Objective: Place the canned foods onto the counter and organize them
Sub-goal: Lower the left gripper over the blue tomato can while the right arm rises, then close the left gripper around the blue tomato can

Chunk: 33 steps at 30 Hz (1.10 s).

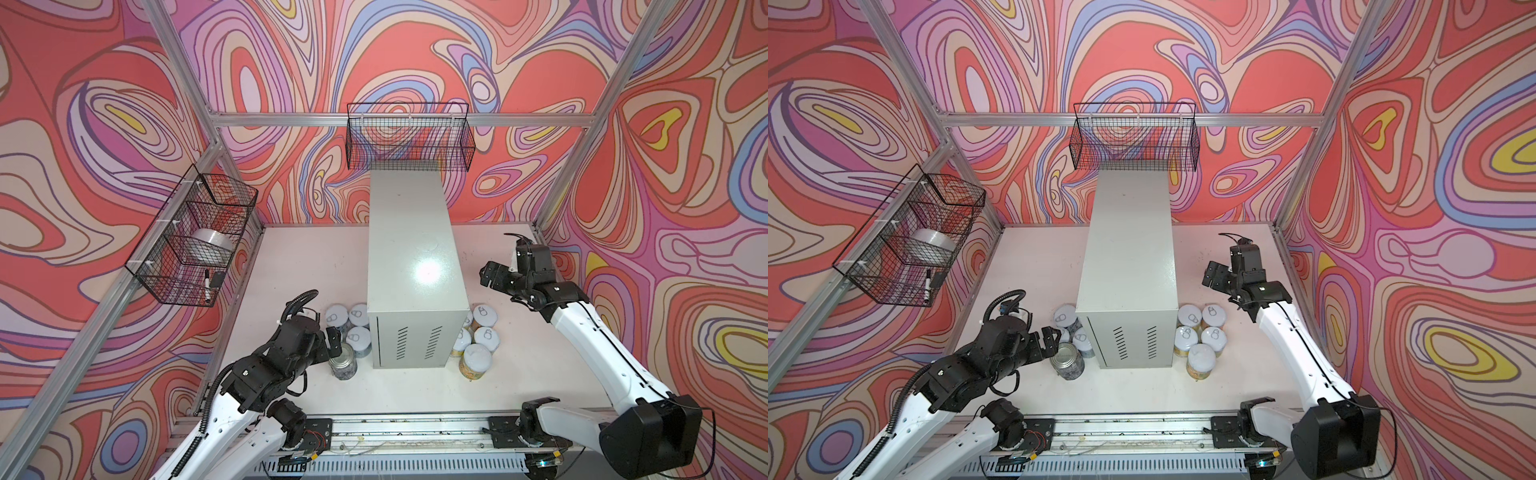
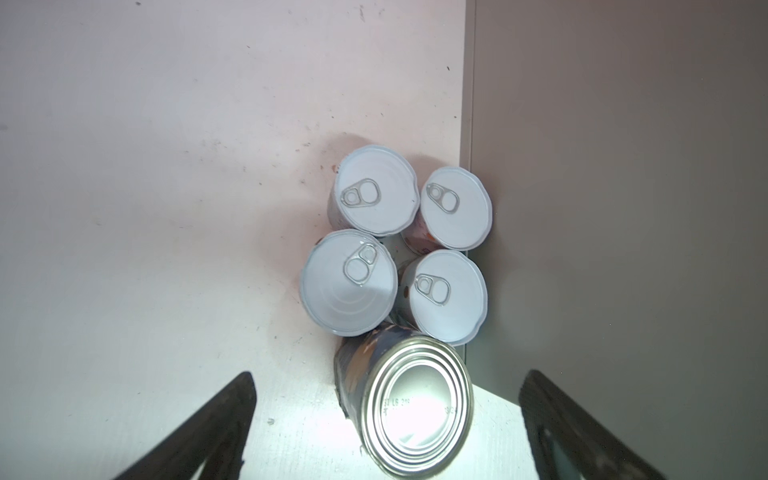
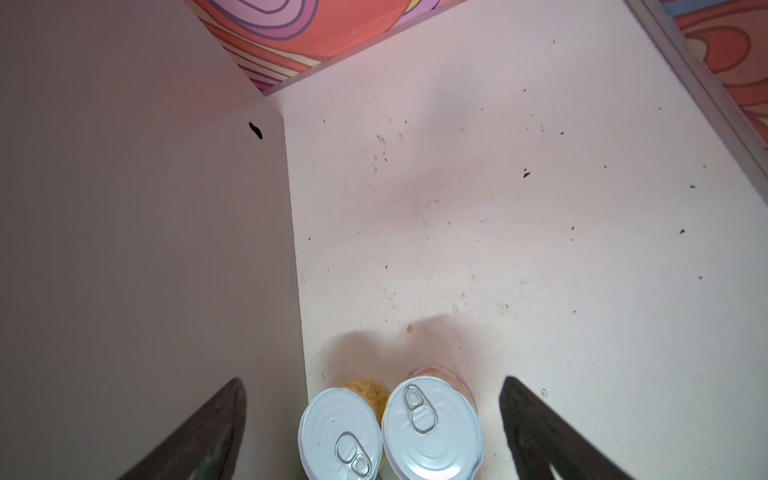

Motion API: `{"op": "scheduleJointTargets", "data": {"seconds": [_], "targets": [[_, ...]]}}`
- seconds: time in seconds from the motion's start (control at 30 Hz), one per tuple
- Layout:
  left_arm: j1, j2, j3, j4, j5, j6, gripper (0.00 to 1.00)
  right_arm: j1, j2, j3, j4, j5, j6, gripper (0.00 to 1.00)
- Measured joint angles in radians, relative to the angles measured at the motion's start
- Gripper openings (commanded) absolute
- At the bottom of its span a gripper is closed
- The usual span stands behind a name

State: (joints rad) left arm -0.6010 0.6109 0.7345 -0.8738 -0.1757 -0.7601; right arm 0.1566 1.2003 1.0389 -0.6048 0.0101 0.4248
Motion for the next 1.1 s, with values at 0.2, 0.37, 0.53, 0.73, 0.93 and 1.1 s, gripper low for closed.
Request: {"op": "scheduleJointTargets", "data": {"seconds": [0.2,0.37,0.53,0.73,0.93,1.1], "targets": [[-0.089,0.047,-0.035,0.034,0.018,-0.003,1.0,0.0,-0.005,-0.034,0.013,-0.027,0.0,0.98],[-0.261,0.124,-0.047,0.04,-0.064,-0.04,1.0,0.0,-0.02,-0.045,0.015,-0.039,0.0,0.98],[-0.335,0.209,-0.094,0.063,-0.148,-0.108,1.0,0.0,-0.026,-0.047,0.026,-0.047,0.0,0.98],[-0.349,0.239,-0.147,0.108,-0.204,-0.16,1.0,0.0,-0.026,-0.06,0.03,-0.052,0.0,0.98],[-0.349,0.257,-0.189,0.191,-0.244,-0.169,1.0,0.0,-0.026,-0.06,0.034,-0.052,0.0,0.98],[-0.351,0.258,-0.224,0.261,-0.27,-0.174,0.97,0.0,-0.026,-0.067,0.038,-0.052,-0.001,0.98]]}}
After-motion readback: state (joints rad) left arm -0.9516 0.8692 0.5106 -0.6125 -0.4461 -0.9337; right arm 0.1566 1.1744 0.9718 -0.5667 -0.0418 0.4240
